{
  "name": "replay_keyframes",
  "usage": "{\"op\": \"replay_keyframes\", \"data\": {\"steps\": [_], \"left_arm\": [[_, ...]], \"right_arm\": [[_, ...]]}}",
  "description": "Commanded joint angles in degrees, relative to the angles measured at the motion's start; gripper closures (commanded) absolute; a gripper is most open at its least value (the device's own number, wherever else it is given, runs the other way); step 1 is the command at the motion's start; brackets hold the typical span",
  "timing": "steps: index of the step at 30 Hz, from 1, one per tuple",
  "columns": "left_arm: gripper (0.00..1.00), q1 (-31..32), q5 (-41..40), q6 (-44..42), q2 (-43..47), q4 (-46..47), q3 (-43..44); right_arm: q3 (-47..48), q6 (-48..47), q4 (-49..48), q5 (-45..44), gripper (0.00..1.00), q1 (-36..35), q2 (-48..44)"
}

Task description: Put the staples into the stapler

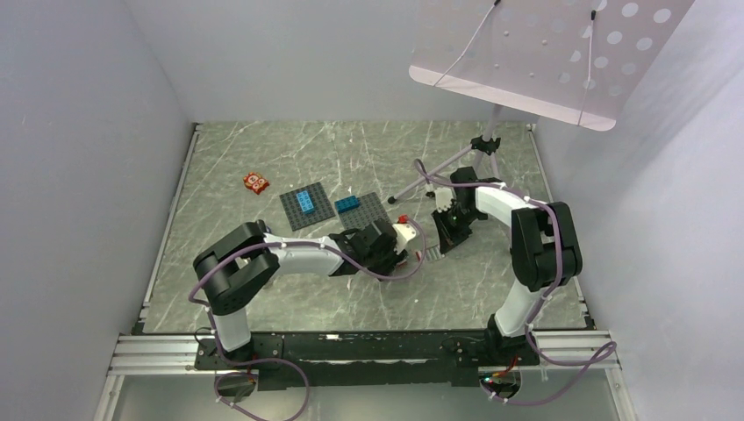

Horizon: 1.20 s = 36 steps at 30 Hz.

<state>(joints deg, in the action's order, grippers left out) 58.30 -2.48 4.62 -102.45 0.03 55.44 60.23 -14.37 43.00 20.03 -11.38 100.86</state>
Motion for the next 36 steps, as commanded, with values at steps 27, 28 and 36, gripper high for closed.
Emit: {"op": "replay_keyframes", "data": {"steps": [27,28,36], "left_arm": [[0.06,-8.2,-1.1,15.3,30.9,5.5,-15.4],[0.05,-9.7,0.7,17.5,33.1,7.3,-17.4],[0.06,-23.1,3.0,33.5,46.9,1.3,-26.6]], "right_arm": [[-5.1,-14.9,-4.2,25.2,0.52,3.6,-26.6],[-5.8,-15.4,-4.9,26.1,0.49,3.6,-27.7],[-7.6,-18.9,-5.3,31.9,0.43,3.6,-31.6]]}}
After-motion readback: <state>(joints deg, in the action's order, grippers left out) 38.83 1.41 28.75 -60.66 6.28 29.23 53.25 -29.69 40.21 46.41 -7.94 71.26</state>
